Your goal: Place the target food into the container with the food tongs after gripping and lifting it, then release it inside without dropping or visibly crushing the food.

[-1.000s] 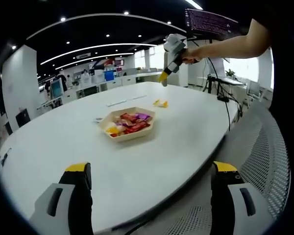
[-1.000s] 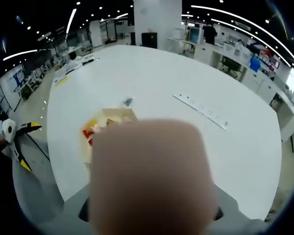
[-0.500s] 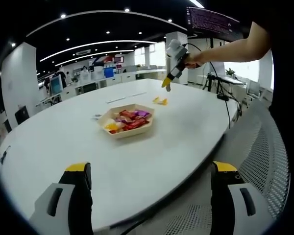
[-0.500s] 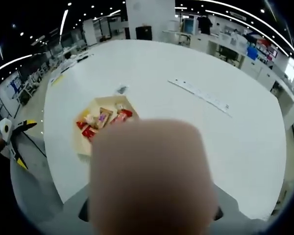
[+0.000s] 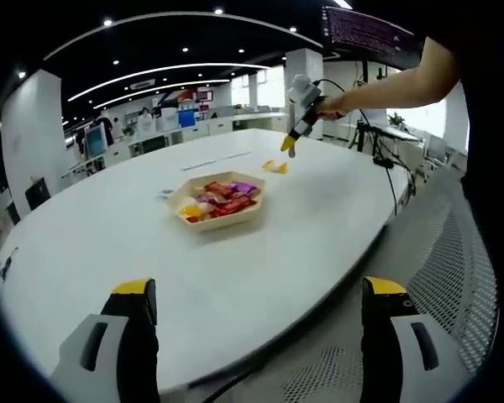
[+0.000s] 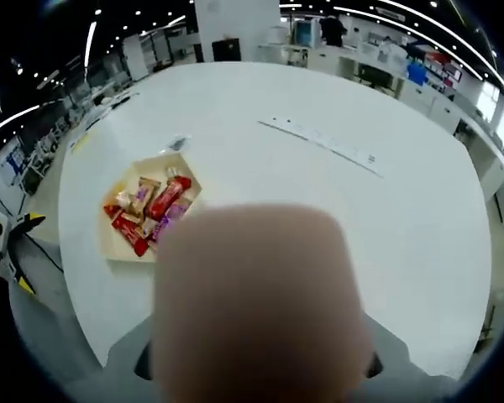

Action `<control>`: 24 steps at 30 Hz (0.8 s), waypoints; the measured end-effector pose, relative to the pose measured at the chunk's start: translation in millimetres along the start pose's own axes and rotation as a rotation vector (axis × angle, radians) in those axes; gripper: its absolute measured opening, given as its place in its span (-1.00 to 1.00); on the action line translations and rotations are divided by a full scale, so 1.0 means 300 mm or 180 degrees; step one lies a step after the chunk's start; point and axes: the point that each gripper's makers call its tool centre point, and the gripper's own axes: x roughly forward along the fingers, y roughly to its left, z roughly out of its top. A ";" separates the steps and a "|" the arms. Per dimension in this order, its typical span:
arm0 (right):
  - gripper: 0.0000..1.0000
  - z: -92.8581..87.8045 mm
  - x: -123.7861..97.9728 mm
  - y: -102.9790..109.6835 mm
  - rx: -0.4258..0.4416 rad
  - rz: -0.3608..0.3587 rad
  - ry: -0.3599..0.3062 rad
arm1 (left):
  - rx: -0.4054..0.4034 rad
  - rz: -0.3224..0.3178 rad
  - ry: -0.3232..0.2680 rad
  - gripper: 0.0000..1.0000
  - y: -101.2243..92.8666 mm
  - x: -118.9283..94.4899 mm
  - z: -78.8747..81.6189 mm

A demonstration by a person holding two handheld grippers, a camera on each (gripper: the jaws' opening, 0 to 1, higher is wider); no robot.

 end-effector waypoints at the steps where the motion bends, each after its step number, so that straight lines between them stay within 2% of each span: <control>1: -0.41 -0.002 0.003 -0.010 0.0013 -0.0010 0.0002 | -0.0001 -0.0002 0.0010 0.98 0.000 0.001 -0.001; 8: -0.40 -0.016 0.026 -0.053 0.0081 -0.0048 0.0033 | -0.0030 -0.0023 0.0091 0.95 -0.006 0.003 -0.013; 24: -0.40 -0.003 0.107 -0.116 0.0170 -0.0089 0.0030 | -0.0079 -0.0034 0.0212 0.94 -0.006 0.008 -0.034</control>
